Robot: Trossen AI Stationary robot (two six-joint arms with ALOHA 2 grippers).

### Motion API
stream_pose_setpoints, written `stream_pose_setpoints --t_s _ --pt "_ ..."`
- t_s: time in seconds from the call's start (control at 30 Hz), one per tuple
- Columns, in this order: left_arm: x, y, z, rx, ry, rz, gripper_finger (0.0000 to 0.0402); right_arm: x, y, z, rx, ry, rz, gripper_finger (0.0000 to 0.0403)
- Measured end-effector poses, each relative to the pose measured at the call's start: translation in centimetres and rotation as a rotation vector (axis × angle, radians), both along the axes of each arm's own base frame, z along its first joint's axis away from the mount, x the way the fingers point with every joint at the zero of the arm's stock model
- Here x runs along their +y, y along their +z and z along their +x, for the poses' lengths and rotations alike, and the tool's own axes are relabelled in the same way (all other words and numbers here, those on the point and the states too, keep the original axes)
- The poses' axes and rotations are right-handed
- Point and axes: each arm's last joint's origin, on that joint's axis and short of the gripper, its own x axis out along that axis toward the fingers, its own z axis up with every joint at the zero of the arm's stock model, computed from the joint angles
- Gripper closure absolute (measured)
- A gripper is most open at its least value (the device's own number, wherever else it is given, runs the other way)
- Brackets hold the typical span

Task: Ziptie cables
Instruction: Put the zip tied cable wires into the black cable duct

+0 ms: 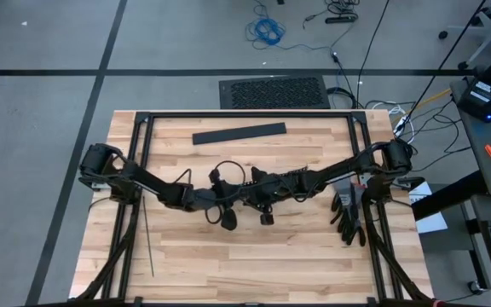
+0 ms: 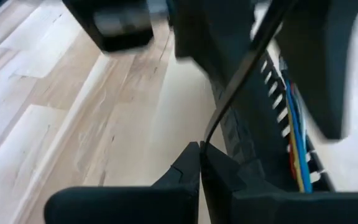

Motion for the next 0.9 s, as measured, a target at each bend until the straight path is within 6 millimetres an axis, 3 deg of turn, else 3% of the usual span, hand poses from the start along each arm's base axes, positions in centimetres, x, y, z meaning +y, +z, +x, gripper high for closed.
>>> stream_pose_setpoints --t_s 0.17,0.3,0.73,0.9 --pt "-0.7 3.7 -1.6 -0.048 0.073 0.128 0.0274 -0.2 0.6 0.4 0.0 0.02 -0.02 0.0403" --pt "-0.3 4.9 -2.6 -0.033 0.111 0.125 0.0274 -0.3 0.7 0.5 -0.001 0.045 0.002 0.0403" --pt "0.4 1.6 -1.9 0.065 0.171 0.039 0.0274 -0.3 0.4 0.2 0.043 0.041 0.011 0.0403" --pt "0.3 1.2 -1.8 0.07 0.174 0.023 0.0274 -0.2 0.3 0.2 0.05 0.042 0.011 0.0403"
